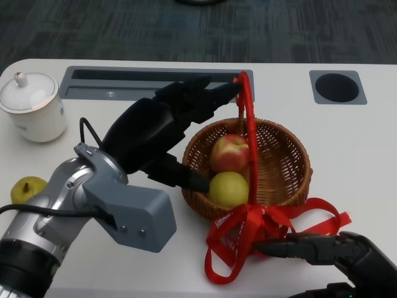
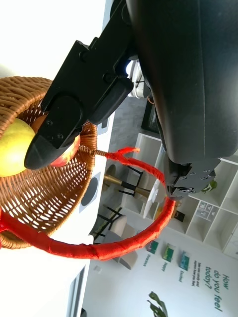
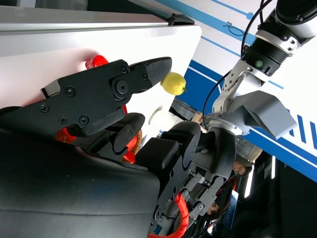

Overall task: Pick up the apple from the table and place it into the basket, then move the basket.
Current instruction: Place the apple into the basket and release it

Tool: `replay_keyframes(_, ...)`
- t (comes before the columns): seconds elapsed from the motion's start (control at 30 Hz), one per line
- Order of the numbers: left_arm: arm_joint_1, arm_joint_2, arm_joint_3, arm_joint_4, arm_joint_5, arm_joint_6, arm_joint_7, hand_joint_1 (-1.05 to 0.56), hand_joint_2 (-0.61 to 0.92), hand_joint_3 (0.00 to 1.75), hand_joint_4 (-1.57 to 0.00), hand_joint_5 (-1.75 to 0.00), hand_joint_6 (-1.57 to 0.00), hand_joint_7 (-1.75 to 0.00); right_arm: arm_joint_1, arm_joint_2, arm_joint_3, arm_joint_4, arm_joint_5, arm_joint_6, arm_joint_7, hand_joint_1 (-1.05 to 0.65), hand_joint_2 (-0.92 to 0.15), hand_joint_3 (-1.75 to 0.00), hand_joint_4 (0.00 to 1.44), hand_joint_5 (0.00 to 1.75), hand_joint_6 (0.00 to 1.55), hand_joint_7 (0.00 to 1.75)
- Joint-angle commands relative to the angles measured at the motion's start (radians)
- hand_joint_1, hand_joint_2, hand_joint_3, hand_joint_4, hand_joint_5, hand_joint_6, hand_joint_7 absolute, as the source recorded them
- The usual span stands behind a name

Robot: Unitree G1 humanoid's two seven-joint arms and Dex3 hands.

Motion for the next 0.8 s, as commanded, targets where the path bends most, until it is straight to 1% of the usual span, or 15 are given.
replay_keyframes(0.03, 0.015, 0.039, 0.025, -0.066, -0.025, 0.033, -0.043, -0.88, 0.73, 0.00, -0.04, -0.01, -0.10, -0.02, -0.004, -0.012, -0.006, 0.006, 0.016, -0.005, 0.003, -0.39, -0.83, 0.00, 0.74, 0.00, 0.73, 0.00)
replay_keyframes(0.2, 0.062, 0.063, 0.054, -0.165, -0.064, 0.087, -0.097, -0.82, 0.68, 0.00, -0.10, -0.03, -0.16, -0.03, -0.004, -0.016, -0.006, 0.008, 0.020, -0.008, 0.009, -0.40, -0.83, 0.00, 0.74, 0.00, 0.72, 0.00)
replay_keyframes(0.53, 0.182, 0.111, 0.093, -0.290, -0.095, 0.107, -0.123, -0.78, 0.68, 0.00, -0.17, -0.03, -0.21, -0.02, -0.015, -0.019, -0.022, 0.030, 0.023, -0.029, 0.006, -0.40, -0.82, 0.00, 0.74, 0.00, 0.73, 0.00)
replay_keyframes(0.63, 0.224, 0.125, 0.105, -0.313, -0.122, 0.092, -0.131, -0.77, 0.69, 0.01, -0.19, -0.03, -0.21, -0.02, -0.013, -0.032, -0.030, 0.023, 0.024, -0.023, 0.005, -0.40, -0.82, 0.00, 0.75, 0.00, 0.73, 0.00)
replay_keyframes(0.8, 0.301, 0.137, 0.136, -0.332, -0.213, 0.032, -0.145, -0.70, 0.70, 0.00, -0.28, -0.05, -0.28, -0.03, -0.021, -0.054, -0.055, 0.017, 0.018, -0.034, 0.000, -0.41, -0.81, 0.00, 0.74, 0.00, 0.72, 0.00)
